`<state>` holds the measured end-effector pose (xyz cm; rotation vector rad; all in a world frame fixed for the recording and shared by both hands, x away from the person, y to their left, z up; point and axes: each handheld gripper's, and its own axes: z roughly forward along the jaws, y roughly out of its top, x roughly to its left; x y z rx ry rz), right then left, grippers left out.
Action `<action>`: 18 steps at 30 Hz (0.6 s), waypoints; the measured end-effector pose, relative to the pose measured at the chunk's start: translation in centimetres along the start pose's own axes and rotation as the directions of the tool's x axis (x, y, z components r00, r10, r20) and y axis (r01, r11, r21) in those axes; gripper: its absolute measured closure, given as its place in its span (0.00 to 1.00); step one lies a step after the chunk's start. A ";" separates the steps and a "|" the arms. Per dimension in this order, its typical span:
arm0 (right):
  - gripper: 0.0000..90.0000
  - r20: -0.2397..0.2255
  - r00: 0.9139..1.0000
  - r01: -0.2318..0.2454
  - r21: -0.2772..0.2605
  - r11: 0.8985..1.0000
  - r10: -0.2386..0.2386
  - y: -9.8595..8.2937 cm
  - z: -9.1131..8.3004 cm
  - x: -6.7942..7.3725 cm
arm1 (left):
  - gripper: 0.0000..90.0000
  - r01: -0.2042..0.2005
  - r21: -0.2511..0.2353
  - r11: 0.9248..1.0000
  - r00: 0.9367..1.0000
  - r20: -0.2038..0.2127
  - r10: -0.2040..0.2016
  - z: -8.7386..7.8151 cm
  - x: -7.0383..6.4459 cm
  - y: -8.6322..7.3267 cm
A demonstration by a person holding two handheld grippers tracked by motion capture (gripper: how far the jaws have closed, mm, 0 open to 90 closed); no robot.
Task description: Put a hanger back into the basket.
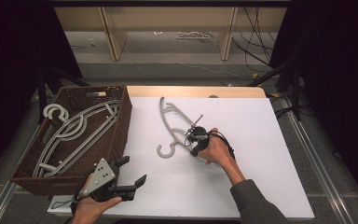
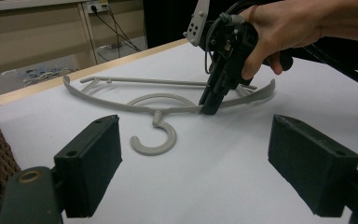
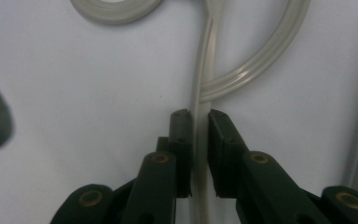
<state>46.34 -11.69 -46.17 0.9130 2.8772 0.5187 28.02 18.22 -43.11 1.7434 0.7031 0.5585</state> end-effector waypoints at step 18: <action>0.91 -0.014 1.000 0.001 -0.072 0.997 -0.002 -0.6 -1.4 0.1 | 0.20 -0.004 -0.004 1.000 1.000 -0.004 0.004 0.0 0.1 0.1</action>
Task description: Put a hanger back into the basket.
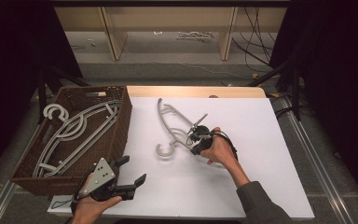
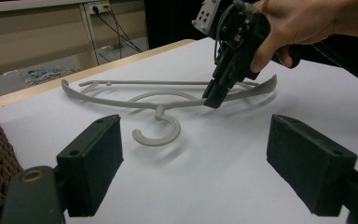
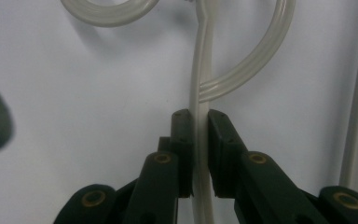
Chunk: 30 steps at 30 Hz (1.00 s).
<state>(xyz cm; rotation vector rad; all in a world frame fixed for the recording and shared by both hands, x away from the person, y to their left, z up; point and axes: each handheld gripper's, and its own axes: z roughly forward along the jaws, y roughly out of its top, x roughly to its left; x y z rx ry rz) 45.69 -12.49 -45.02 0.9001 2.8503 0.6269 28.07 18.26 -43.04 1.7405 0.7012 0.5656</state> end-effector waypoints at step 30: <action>0.91 -0.063 0.993 0.083 -0.215 0.973 -0.099 -4.6 -8.0 1.4 | 0.24 -0.105 0.030 0.994 0.994 -0.020 0.106 0.7 0.2 5.1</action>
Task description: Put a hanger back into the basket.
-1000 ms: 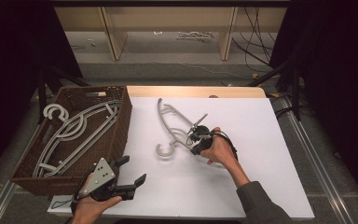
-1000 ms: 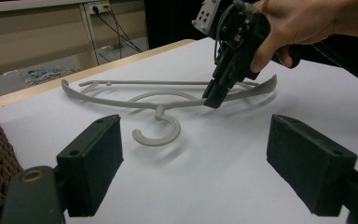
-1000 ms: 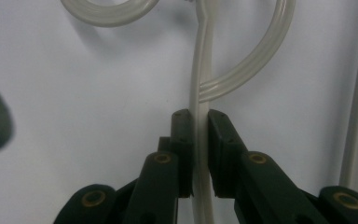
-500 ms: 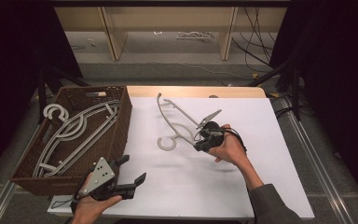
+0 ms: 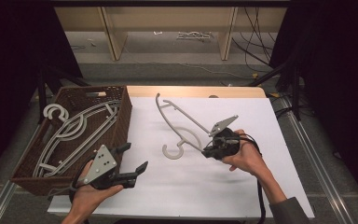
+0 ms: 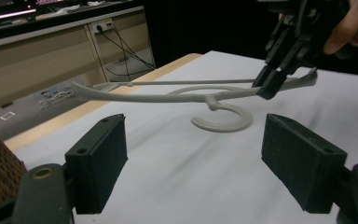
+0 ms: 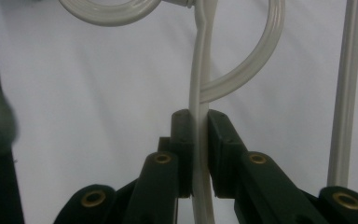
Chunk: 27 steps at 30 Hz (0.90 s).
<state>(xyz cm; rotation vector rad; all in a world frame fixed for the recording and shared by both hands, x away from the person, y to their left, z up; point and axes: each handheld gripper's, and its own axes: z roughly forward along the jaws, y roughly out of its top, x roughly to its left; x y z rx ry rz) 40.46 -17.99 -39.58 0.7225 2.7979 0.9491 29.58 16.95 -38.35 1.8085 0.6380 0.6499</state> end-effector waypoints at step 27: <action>0.91 -0.138 0.970 0.209 0.071 0.975 -0.198 -0.5 -1.6 5.7 | 0.33 -0.446 0.352 0.823 0.889 0.274 0.365 8.6 -0.4 1.6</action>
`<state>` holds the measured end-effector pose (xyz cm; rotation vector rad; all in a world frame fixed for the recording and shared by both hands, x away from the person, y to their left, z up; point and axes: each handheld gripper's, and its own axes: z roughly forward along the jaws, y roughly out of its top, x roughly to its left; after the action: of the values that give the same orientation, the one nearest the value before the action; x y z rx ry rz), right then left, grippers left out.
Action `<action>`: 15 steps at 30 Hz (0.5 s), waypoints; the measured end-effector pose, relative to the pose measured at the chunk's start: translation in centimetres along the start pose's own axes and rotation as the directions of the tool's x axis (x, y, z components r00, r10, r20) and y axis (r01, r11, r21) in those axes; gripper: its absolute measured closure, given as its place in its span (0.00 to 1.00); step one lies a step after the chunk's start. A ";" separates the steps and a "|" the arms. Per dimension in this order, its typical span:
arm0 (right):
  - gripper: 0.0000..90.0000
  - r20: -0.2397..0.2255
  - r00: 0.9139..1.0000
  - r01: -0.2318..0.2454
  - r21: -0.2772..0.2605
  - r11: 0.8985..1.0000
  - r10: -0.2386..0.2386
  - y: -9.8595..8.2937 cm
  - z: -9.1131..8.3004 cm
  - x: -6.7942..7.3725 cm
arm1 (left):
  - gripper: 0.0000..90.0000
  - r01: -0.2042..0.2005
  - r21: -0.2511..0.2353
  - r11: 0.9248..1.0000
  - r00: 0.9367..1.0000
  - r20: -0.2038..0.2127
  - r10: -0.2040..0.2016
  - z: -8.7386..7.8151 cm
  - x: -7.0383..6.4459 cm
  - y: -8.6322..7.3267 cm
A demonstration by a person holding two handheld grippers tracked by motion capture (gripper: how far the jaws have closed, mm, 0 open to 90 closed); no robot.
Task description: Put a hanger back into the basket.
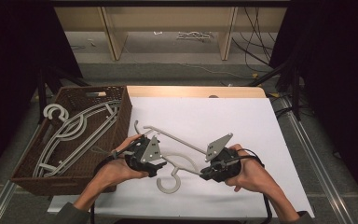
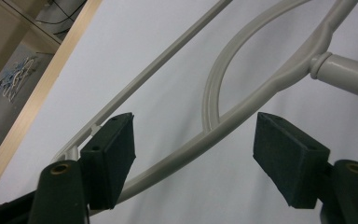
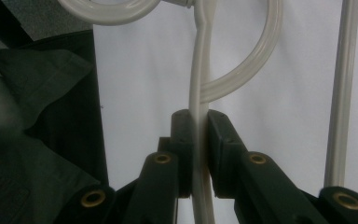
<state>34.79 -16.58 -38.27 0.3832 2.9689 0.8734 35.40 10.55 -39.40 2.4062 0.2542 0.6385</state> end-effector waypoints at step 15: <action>0.91 -0.036 0.998 0.050 0.011 0.999 -0.050 0.4 -0.1 0.7 | 0.60 -0.185 0.016 0.983 0.979 0.087 0.183 0.8 -1.6 0.5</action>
<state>34.17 -16.14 -38.00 0.2951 3.0029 0.8676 34.48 9.24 -40.27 2.4922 0.0028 0.6160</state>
